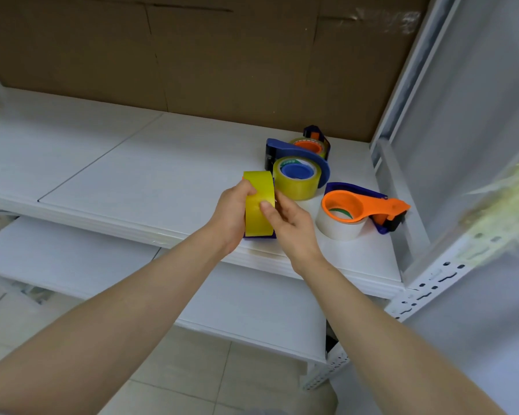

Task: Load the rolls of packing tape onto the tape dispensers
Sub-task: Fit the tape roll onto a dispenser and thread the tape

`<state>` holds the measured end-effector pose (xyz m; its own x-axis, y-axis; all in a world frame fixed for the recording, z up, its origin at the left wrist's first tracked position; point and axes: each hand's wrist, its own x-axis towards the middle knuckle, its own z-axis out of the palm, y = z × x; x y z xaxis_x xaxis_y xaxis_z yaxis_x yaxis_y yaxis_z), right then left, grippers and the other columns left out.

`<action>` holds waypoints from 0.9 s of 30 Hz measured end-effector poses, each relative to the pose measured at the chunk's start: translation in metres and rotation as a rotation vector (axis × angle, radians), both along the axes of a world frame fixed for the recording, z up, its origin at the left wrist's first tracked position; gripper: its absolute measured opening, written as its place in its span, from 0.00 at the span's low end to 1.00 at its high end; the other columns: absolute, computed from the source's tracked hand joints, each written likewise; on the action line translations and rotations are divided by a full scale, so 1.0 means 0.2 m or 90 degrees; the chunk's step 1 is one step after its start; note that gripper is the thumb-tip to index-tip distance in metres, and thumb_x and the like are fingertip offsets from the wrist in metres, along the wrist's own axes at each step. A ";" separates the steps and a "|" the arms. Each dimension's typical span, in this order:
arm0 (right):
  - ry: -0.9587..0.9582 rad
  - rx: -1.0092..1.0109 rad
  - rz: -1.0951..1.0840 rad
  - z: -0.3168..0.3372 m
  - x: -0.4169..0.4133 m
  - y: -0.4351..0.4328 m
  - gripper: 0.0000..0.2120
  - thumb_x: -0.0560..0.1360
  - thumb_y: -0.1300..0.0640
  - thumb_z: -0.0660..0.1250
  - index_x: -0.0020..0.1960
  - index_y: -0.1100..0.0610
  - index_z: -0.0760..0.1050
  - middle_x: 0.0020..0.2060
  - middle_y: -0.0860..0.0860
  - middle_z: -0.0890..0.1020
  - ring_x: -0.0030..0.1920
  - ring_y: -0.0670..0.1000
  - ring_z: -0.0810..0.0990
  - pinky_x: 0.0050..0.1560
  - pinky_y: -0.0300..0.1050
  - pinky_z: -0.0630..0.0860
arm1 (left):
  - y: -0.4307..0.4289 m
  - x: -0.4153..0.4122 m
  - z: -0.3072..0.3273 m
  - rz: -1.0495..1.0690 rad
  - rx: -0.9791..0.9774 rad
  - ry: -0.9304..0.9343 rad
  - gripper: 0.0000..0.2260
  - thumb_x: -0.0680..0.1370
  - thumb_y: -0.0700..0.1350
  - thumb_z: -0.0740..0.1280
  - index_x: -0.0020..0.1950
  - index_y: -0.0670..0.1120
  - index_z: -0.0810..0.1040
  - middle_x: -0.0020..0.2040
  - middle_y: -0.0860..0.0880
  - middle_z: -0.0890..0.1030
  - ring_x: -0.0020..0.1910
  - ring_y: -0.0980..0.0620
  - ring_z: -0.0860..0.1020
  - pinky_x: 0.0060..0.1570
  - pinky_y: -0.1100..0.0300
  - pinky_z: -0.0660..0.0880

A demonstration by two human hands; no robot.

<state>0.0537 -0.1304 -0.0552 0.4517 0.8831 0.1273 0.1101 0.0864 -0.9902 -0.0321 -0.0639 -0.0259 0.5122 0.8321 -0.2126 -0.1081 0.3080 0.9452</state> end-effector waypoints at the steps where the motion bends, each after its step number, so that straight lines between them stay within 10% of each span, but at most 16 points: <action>1: -0.013 -0.003 -0.033 0.01 0.00 0.01 0.15 0.79 0.53 0.62 0.64 0.53 0.74 0.56 0.51 0.81 0.56 0.50 0.79 0.58 0.46 0.76 | -0.01 0.01 0.00 -0.003 0.005 0.003 0.16 0.69 0.45 0.59 0.54 0.41 0.75 0.47 0.38 0.77 0.46 0.42 0.76 0.48 0.49 0.74; 5: -0.032 -0.028 -0.102 0.06 -0.04 0.04 0.12 0.79 0.50 0.59 0.55 0.54 0.77 0.49 0.52 0.82 0.51 0.51 0.79 0.57 0.50 0.76 | -0.02 0.01 0.02 -0.007 0.010 -0.003 0.20 0.64 0.44 0.60 0.54 0.41 0.75 0.47 0.38 0.76 0.46 0.43 0.76 0.46 0.50 0.75; 10: 0.156 -0.101 0.012 0.03 0.02 0.03 0.19 0.80 0.49 0.56 0.70 0.48 0.68 0.65 0.48 0.75 0.64 0.49 0.73 0.68 0.47 0.69 | 0.02 0.01 0.02 0.018 -0.024 0.022 0.22 0.71 0.42 0.60 0.63 0.36 0.72 0.51 0.38 0.77 0.48 0.42 0.77 0.49 0.48 0.76; 17: 0.020 -0.057 -0.116 0.09 0.00 0.00 0.17 0.79 0.51 0.60 0.67 0.54 0.72 0.52 0.45 0.77 0.55 0.46 0.75 0.60 0.43 0.73 | -0.01 0.02 0.02 0.005 0.010 0.029 0.15 0.71 0.40 0.60 0.56 0.38 0.74 0.46 0.39 0.75 0.42 0.44 0.76 0.43 0.53 0.76; 22: 0.096 -0.126 -0.082 0.11 0.04 0.05 0.18 0.78 0.49 0.62 0.67 0.51 0.72 0.61 0.47 0.77 0.61 0.49 0.74 0.66 0.50 0.71 | 0.02 0.01 0.01 0.007 0.003 0.017 0.12 0.73 0.37 0.60 0.55 0.38 0.75 0.48 0.38 0.77 0.47 0.42 0.77 0.50 0.48 0.76; 27: -0.016 -0.030 0.011 -0.02 0.03 -0.03 0.19 0.74 0.65 0.66 0.65 0.55 0.74 0.54 0.49 0.82 0.55 0.49 0.81 0.61 0.46 0.76 | 0.02 0.00 0.03 0.020 -0.003 0.009 0.09 0.73 0.38 0.59 0.52 0.39 0.73 0.48 0.38 0.75 0.46 0.43 0.75 0.45 0.53 0.75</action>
<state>0.0588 -0.1374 -0.0601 0.4335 0.8960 0.0965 0.1336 0.0420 -0.9901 -0.0315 -0.0598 -0.0196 0.4825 0.8471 -0.2226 -0.1052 0.3084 0.9454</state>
